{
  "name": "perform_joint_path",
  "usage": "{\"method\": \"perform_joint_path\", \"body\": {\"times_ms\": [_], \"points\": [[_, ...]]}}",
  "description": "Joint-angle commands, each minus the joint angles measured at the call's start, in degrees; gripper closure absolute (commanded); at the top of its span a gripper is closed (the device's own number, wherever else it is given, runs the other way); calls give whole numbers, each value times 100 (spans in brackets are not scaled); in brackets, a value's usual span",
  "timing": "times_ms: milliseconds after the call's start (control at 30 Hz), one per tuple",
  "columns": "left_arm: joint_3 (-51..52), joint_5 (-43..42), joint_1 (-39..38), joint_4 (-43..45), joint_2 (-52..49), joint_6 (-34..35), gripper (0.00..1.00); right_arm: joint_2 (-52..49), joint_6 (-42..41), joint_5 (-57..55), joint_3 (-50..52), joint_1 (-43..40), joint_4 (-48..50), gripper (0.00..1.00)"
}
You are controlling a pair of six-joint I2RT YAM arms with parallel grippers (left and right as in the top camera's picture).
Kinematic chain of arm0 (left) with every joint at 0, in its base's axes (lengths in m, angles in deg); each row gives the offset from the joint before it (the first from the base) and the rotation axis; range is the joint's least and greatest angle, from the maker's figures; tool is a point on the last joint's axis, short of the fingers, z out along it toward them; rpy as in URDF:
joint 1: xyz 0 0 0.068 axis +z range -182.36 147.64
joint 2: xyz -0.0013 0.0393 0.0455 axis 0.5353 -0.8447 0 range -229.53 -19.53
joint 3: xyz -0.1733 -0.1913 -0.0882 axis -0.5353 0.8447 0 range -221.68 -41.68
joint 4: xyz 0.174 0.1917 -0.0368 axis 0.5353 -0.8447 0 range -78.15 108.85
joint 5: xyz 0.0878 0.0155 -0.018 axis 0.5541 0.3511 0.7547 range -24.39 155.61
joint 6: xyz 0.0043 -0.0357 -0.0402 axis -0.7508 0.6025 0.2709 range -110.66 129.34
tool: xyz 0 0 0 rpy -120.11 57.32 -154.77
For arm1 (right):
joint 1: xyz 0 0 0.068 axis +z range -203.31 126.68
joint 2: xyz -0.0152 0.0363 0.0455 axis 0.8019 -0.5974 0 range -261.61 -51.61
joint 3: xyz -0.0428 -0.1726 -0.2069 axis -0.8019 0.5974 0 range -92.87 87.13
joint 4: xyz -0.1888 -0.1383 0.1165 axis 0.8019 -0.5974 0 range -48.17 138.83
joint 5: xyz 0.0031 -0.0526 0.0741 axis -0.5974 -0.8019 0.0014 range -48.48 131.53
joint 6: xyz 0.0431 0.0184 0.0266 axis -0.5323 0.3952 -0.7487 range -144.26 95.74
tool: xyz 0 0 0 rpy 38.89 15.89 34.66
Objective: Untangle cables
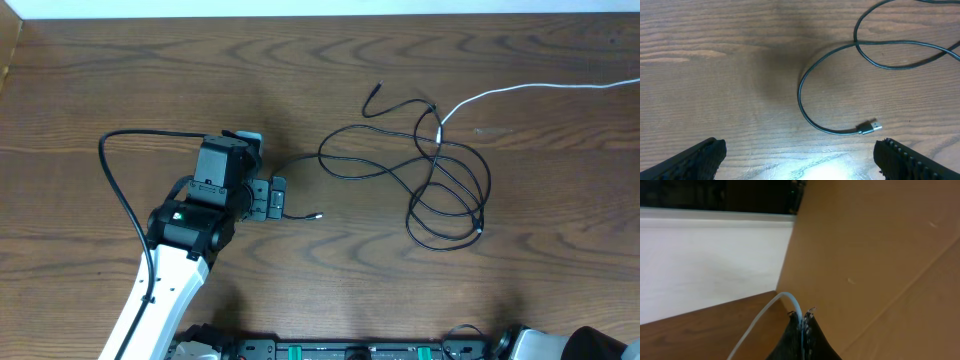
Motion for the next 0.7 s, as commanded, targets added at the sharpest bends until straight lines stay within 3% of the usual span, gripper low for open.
{"method": "perform_joint_path", "body": {"times_ms": [0, 267, 433, 667], "points": [[-15, 94, 35, -4, -20, 72, 1, 50, -118, -68, -109, -219, 68, 99], [-15, 94, 35, -4, -20, 72, 0, -243, -369, 0, -109, -522, -28, 99], [-15, 94, 35, -4, -20, 72, 0, -540, -367, 688, -39, -439, -555, 99], [-15, 94, 35, -4, -20, 72, 1, -918, -304, 634, -11, -177, -922, 99]]}}
